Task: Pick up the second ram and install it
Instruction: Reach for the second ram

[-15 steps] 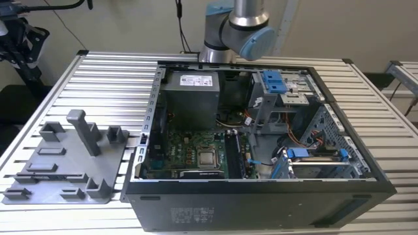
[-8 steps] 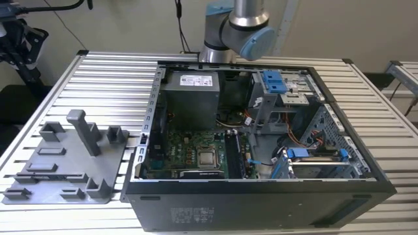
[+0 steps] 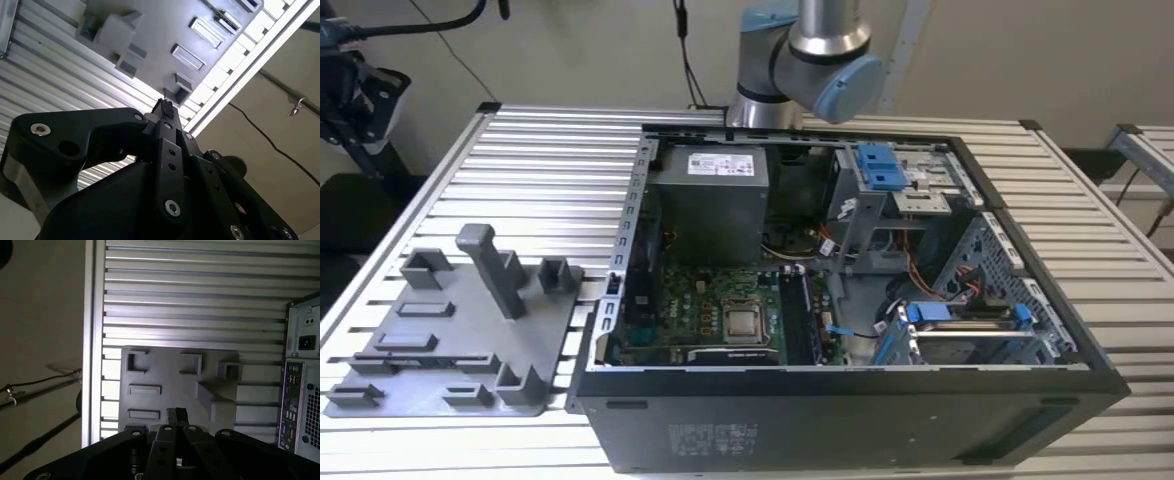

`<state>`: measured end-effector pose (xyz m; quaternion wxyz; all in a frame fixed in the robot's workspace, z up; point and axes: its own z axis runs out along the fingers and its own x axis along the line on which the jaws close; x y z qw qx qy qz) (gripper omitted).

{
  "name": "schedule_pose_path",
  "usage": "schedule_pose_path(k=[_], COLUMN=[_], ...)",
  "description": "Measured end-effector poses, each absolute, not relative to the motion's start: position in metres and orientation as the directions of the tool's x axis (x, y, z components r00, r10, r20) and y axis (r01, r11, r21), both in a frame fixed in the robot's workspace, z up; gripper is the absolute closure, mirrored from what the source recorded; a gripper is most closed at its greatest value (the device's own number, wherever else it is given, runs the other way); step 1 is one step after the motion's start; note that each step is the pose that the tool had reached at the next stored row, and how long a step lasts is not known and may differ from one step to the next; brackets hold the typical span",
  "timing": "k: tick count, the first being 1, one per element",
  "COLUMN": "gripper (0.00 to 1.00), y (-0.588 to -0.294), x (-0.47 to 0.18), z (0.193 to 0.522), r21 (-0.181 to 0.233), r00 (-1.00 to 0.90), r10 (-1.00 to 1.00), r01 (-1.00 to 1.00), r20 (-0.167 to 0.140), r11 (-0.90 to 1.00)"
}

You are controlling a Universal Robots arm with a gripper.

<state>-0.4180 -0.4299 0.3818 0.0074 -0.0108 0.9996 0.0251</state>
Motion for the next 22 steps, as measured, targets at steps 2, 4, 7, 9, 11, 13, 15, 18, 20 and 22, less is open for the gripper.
schedule_pose_path(k=[2,4,7,9,11,13,15,18,20,22], gripper=[0.89,0.89,0.89,0.89,0.89,0.89,0.89,0.89,0.89,0.89], y=[-0.433,-0.437,-0.444,-0.448,-0.453,-0.457,-0.461,-0.469,-0.473,-0.478], x=[-0.418,-0.418,-0.418,-0.417,-0.417,-0.417,-0.417,-0.417,-0.417,-0.417], z=[0.382,0.381,0.381,0.381,0.381,0.381,0.381,0.381,0.38,0.38], r21=[0.05,0.05,0.05,0.05,0.05,0.05,0.05,0.05,0.05,0.05], r00=[-1.0,-1.0,-1.0,-1.0,-1.0,-1.0,-1.0,-1.0,-1.0,-1.0], r10=[-0.021,-0.021,-0.021,-0.021,-0.021,-0.021,-0.021,-0.021,-0.021,-0.021], r01=[-0.022,-0.022,-0.022,-0.022,-0.022,-0.022,-0.022,-0.022,-0.022,-0.022], r20=[-0.015,-0.015,-0.014,-0.014,-0.014,-0.013,-0.013,-0.013,-0.013,-0.013], r11=[0.999,0.999,0.999,0.999,0.999,0.999,0.999,0.999,0.999,0.999])
